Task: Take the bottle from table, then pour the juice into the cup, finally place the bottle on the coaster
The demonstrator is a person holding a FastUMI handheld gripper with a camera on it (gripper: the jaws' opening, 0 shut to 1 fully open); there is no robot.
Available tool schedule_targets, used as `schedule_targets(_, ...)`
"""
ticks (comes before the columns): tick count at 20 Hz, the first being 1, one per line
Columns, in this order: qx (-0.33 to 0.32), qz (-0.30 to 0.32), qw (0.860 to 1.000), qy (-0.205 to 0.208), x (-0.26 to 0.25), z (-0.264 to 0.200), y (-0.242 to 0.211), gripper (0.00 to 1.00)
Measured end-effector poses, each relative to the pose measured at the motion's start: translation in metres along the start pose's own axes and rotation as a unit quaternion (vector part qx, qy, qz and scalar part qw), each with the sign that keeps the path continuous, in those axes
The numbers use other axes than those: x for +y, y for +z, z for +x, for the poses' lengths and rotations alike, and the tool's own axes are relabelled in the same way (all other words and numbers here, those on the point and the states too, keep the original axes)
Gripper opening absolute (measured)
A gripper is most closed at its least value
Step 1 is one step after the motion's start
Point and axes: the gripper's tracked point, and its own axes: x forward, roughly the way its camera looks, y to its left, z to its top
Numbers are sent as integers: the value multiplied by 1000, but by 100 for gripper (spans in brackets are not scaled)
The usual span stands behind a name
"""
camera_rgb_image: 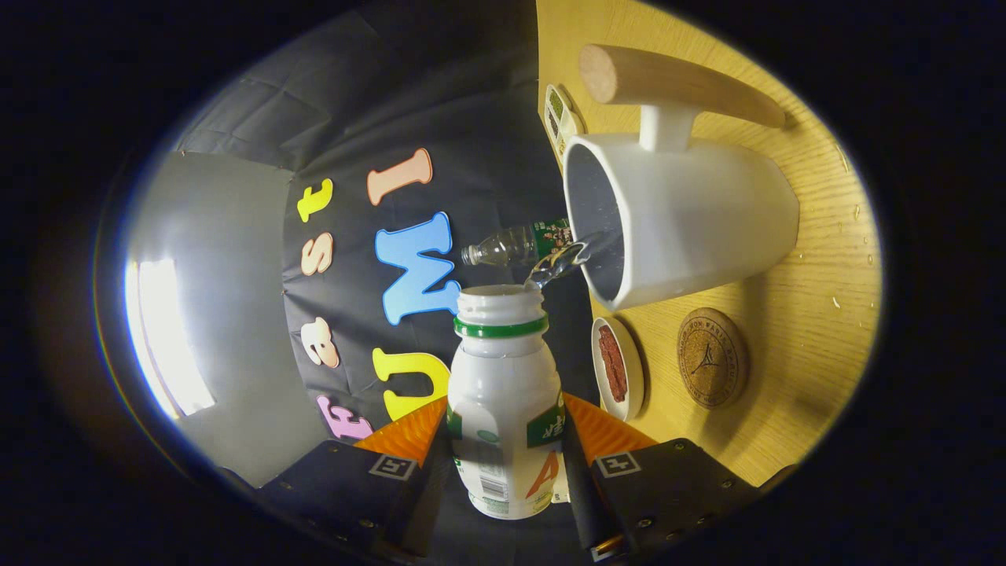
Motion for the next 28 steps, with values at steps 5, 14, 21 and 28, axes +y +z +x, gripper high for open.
schedule_targets(5,-4,5,1000,7,3,0,1,68)
schedule_targets(14,-9,20,1000,14,8,1,1,68)
schedule_targets(21,-12,30,999,21,12,2,1,68)
schedule_targets(28,-16,48,998,23,16,2,2,68)
